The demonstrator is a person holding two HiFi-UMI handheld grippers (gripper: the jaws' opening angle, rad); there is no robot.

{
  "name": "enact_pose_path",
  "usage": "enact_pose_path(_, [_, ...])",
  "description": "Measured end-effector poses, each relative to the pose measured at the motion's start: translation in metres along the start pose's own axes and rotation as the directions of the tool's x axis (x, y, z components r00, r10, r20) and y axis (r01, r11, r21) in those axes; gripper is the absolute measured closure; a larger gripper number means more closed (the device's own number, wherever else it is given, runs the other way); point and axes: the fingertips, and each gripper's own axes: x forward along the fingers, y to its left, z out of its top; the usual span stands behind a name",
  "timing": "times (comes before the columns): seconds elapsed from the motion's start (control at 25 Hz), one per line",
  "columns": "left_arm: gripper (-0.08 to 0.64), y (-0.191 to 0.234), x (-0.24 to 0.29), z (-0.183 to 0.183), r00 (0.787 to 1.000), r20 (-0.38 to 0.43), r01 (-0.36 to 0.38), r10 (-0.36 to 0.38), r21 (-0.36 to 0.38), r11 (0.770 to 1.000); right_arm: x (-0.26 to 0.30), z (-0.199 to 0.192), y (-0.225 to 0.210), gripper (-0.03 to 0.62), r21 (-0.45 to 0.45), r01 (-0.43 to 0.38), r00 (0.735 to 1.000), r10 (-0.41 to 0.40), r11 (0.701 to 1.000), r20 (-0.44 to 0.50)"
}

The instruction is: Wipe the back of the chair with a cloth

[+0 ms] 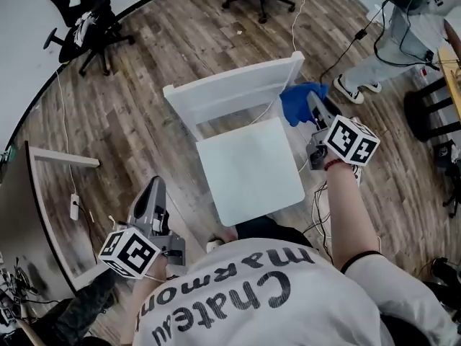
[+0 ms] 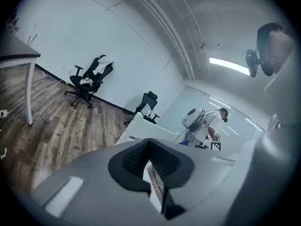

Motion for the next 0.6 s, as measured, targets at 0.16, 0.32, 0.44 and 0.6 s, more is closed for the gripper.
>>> enact_pose_path(0.16, [0.552, -0.007, -0.049, 0.023, 0.993, 0.051, 0.108, -0.109, 0.025, 0.994, -0.047, 0.029, 0.069, 0.506, -0.080, -0.062, 0.992, 0.070, 0.995, 0.101])
enact_pose_path(0.32, [0.552, -0.001, -0.106, 0.026, 0.981, 0.038, 0.185, -0.190, 0.111, 0.976, -0.093, 0.026, 0.136, 0.506, -0.160, -0.075, 0.987, 0.096, 0.984, 0.131])
enact_pose_path(0.44, [0.552, 0.010, -0.147, 0.033, 0.974, 0.047, 0.210, -0.221, 0.172, 0.963, -0.130, 0.014, 0.187, 0.508, -0.190, -0.083, 0.983, 0.111, 0.978, 0.147])
enact_pose_path(0.6, [0.552, 0.010, -0.184, 0.039, 0.958, 0.053, 0.261, -0.282, 0.250, 0.933, -0.175, -0.003, 0.230, 0.509, -0.228, -0.081, 0.978, 0.121, 0.970, 0.168])
